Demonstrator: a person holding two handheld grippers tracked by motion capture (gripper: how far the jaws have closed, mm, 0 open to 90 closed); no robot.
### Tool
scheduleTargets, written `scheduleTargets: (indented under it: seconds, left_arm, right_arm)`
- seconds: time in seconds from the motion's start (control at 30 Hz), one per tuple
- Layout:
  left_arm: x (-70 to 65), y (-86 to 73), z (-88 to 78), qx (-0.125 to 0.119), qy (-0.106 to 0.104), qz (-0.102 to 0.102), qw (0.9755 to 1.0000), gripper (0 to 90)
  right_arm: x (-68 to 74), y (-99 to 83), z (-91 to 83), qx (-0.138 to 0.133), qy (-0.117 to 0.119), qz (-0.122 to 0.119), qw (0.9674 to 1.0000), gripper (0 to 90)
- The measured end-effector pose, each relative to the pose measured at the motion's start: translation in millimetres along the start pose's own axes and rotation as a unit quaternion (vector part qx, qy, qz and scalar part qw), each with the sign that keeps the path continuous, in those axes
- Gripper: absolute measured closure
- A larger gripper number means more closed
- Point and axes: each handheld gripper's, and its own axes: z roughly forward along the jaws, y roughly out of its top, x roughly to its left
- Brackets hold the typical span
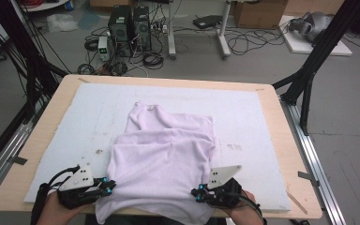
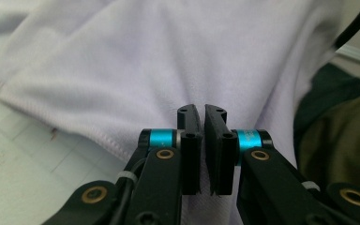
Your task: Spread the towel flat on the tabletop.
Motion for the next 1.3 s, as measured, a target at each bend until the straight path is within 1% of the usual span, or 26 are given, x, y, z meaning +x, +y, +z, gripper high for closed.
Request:
scheduleTargets:
  seconds: [0.03, 0.07, 0.1, 0.17, 0.23, 0.3, 0.33, 0.43, 0.5, 0.53, 0.57, 0.6, 0.63, 0.67, 0.73, 0.77, 0.8, 0.87, 0.93, 1.0, 1.07, 1.13, 1.17, 1.2, 1.27, 1.3]
  left_arm:
    - [-0.9, 1.7, -1.8, -0.004, -0.002, 0.002, 1.0, 80.7]
    - [-0.4, 2.9, -1.6, -0.006, -0.001, 0.004, 1.0, 73.9]
    - [1.9, 3.6, 0.1, -0.003, 0.003, 0.004, 1.0, 68.9]
    - [8.2, 3.9, 7.5, -0.004, 0.003, -0.003, 1.0, 63.4]
    - [16.4, 4.5, 17.3, 0.008, 0.009, 0.005, 0.9999, 61.0]
    - [25.2, 4.7, 28.3, 0.017, 0.009, 0.001, 0.9998, 58.7]
    - [28.8, 4.7, 34.2, 0.022, 0.01, 0.005, 0.9997, 58.4]
    - [39.1, 3.4, 51.1, 0.042, 0.005, -0.002, 0.9991, 58.0]
    - [43.4, 0.2, 61.3, 0.058, -0.007, -0.007, 0.9982, 60.3]
    - [44.3, -2.2, 64.3, 0.061, -0.015, -0.002, 0.998, 67.4]
    - [45.3, -3.9, 63.8, 0.05, -0.021, -0.003, 0.9985, 70.9]
    - [47.1, -4.9, 63.3, 0.048, -0.036, -0.013, 0.9981, 81.3]
    - [47.0, -5.3, 63.0, 0.047, -0.036, -0.016, 0.9981, 86.1]
    - [46.3, -5.1, 61.9, 0.051, -0.034, -0.014, 0.998, 87.1]
    - [42.8, -4.9, 59.7, 0.054, -0.032, -0.012, 0.998, 87.8]
    - [40.6, -5.3, 57.4, 0.055, -0.029, -0.009, 0.998, 87.9]
    - [38.1, -6.4, 54.0, 0.054, -0.028, -0.008, 0.9981, 88.1]
    - [31.3, -9.1, 45.6, 0.049, -0.029, -0.006, 0.9984, 88.2]
    - [22.8, -11.4, 35.2, 0.045, -0.025, -0.001, 0.9987, 88.2]
    - [12.9, -14.1, 24.1, 0.034, -0.028, -0.002, 0.999, 88.2]
    - [2.2, -16.1, 13.4, 0.025, -0.038, -0.001, 0.999, 88.2]
    - [-6.9, -15.6, 6.2, 0.019, -0.049, 0.005, 0.9986, 87.9]
    - [-8.9, -14.9, 3.8, 0.014, -0.052, 0.007, 0.9985, 86.9]
    - [-9.1, -13.6, 2.5, 0.012, -0.05, 0.011, 0.9986, 83.6]
    - [-5.1, -11.3, 4.4, 0.014, -0.033, 0.015, 0.9993, 74.1]
    - [-1.1, -10.5, 7.0, 0.013, -0.029, 0.01, 0.9994, 71.0]
  right_arm:
    - [4.9, 2.2, -4.6, -0.008, 0.008, 0.001, 0.9999, 85.7]
    - [7.5, 4.6, -8.9, -0.023, 0.016, 0.004, 0.9996, 80.5]
    - [7.7, 7.4, -13.0, -0.029, 0.017, 0.002, 0.9994, 76.9]
    - [4.7, 13.3, -15.9, -0.02, -0.015, -0.011, 0.9996, 69.5]
    - [-6.2, 15.3, -13.2, -0.011, -0.04, -0.018, 0.999, 64.2]
    - [-21.0, 12.7, -6.9, 0.006, -0.059, -0.02, 0.998, 62.5]
    - [-29.3, 9.5, -2.7, 0.007, -0.062, -0.014, 0.9979, 61.9]
    - [-51.3, -2.6, 10.9, 0.01, -0.06, 0.022, 0.9979, 59.9]
    - [-59.9, -9.2, 20.7, 0.019, -0.062, 0.033, 0.9974, 60.4]
    - [-62.6, -11.5, 25.7, 0.029, -0.06, 0.035, 0.9972, 63.0]
    - [-63.8, -13.4, 30.4, 0.043, -0.054, 0.034, 0.997, 66.4]
    - [-63.2, -14.6, 31.0, 0.033, -0.053, 0.03, 0.9976, 73.6]
    - [-63.6, -14.7, 30.7, 0.032, -0.046, 0.029, 0.998, 80.2]
    - [-63.7, -14.9, 30.7, 0.032, -0.034, 0.032, 0.9984, 86.5]
    - [-61.0, -14.5, 30.8, 0.034, -0.033, 0.024, 0.9986, 87.7]
    - [-59.8, -14.1, 30.3, 0.037, -0.028, 0.022, 0.9987, 87.9]
    - [-57.2, -13.8, 29.7, 0.039, -0.022, 0.02, 0.9988, 87.9]
    - [-50.3, -13.7, 26.7, 0.037, -0.022, 0.012, 0.999, 87.9]
    - [-40.3, -13.6, 22.4, 0.031, -0.016, 0.008, 0.9994, 87.9]
    - [-29.6, -13.9, 17.1, 0.025, -0.011, 0.001, 0.9996, 87.9]
    - [-16.2, -13.7, 10.4, 0.021, -0.007, -0.005, 0.9998, 87.8]
    - [-2.1, -11.5, 2.8, 0.01, 0.013, -0.024, 0.9996, 86.8]
    - [4.3, -9.6, -2.0, -0.001, 0.021, -0.03, 0.9993, 85.2]
    - [7.8, -7.2, -6.6, -0.012, 0.02, -0.033, 0.9992, 82.9]
    - [8.1, -2.9, -14.4, -0.024, 0.009, -0.035, 0.9991, 77.3]
    - [4.5, -1.6, -15.8, -0.023, -0.001, -0.033, 0.9992, 74.7]
